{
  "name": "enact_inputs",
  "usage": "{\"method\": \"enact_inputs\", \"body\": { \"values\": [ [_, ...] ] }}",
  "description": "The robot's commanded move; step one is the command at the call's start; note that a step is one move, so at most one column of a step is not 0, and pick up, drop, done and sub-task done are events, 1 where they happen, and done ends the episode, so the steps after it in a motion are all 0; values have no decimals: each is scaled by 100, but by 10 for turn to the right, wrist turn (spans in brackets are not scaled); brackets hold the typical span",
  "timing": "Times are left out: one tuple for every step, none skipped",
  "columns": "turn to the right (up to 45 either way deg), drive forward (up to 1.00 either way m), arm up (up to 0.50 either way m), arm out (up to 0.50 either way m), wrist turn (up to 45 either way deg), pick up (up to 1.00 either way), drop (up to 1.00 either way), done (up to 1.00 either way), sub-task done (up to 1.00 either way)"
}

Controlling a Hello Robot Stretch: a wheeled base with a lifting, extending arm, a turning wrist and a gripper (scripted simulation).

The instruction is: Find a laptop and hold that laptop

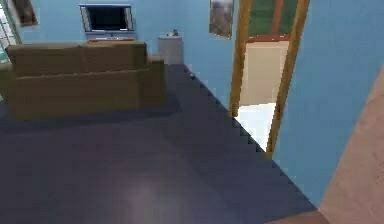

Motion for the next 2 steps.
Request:
{"method": "enact_inputs", "body": {
  "values": [
    [-450, 0, 0, 0, 0, 0, 0, 0, 0],
    [-180, 0, 0, 0, 0, 0, 0, 0, 0]
  ]
}}
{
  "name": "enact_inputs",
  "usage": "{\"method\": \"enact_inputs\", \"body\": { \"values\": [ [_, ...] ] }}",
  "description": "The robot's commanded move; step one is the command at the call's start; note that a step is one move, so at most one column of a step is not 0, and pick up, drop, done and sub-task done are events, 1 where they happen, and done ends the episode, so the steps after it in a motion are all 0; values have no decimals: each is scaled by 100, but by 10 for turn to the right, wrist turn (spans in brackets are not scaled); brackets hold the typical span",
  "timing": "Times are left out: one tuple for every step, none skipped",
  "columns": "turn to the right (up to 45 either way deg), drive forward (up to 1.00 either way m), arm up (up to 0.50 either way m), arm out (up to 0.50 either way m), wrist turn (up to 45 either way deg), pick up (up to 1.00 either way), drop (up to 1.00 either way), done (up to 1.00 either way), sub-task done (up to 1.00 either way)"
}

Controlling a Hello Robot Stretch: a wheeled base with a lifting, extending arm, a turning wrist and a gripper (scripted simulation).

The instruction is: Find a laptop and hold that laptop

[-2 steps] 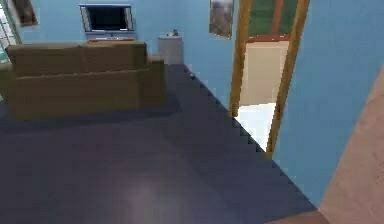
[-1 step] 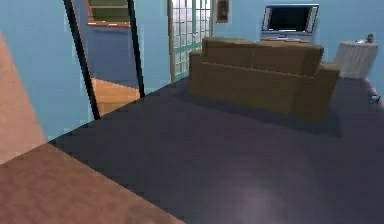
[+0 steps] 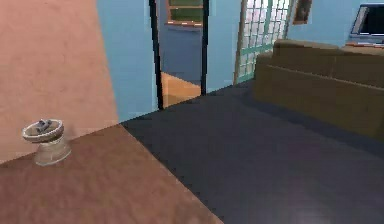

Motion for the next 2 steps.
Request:
{"method": "enact_inputs", "body": {
  "values": [
    [0, 100, 0, 0, 0, 0, 0, 0, 0],
    [0, 100, 0, 0, 0, 0, 0, 0, 0]
  ]
}}
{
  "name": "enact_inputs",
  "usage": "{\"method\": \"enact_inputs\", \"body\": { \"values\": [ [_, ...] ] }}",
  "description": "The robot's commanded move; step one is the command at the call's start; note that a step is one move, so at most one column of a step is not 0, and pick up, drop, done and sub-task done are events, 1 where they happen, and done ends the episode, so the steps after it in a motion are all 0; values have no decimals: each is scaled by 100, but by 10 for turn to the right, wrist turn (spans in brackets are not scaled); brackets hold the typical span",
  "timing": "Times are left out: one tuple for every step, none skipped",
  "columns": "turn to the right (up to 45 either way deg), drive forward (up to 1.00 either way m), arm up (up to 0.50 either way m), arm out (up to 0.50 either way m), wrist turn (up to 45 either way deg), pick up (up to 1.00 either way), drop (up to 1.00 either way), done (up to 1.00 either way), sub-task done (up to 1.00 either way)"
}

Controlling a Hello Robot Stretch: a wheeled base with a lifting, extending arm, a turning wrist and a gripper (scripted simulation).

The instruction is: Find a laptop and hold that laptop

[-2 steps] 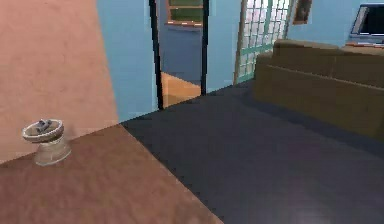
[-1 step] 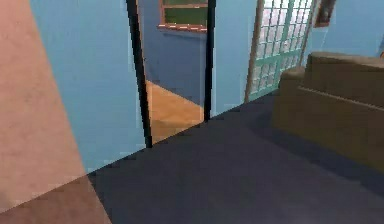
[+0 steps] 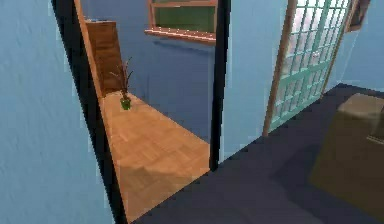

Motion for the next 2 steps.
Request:
{"method": "enact_inputs", "body": {
  "values": [
    [-30, 0, 0, 0, 0, 0, 0, 0, 0],
    [0, 90, 0, 0, 0, 0, 0, 0, 0]
  ]
}}
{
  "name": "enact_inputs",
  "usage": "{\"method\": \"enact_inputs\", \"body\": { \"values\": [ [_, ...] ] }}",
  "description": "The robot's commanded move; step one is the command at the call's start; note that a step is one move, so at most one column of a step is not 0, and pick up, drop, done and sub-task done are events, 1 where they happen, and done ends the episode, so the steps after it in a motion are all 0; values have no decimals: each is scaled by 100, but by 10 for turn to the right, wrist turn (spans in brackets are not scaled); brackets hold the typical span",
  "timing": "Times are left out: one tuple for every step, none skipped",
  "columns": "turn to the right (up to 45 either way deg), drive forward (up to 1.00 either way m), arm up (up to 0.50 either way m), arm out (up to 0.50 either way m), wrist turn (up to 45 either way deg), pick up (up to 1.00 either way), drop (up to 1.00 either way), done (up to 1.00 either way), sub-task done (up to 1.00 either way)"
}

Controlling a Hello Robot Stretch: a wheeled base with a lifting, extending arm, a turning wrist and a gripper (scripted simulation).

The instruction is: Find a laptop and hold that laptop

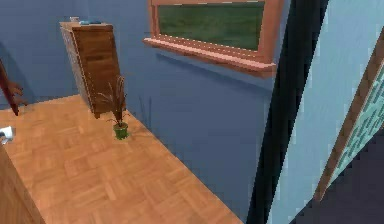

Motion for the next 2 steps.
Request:
{"method": "enact_inputs", "body": {
  "values": [
    [-180, 0, 0, 0, 0, 0, 0, 0, 0],
    [0, 80, 0, 0, 0, 0, 0, 0, 0]
  ]
}}
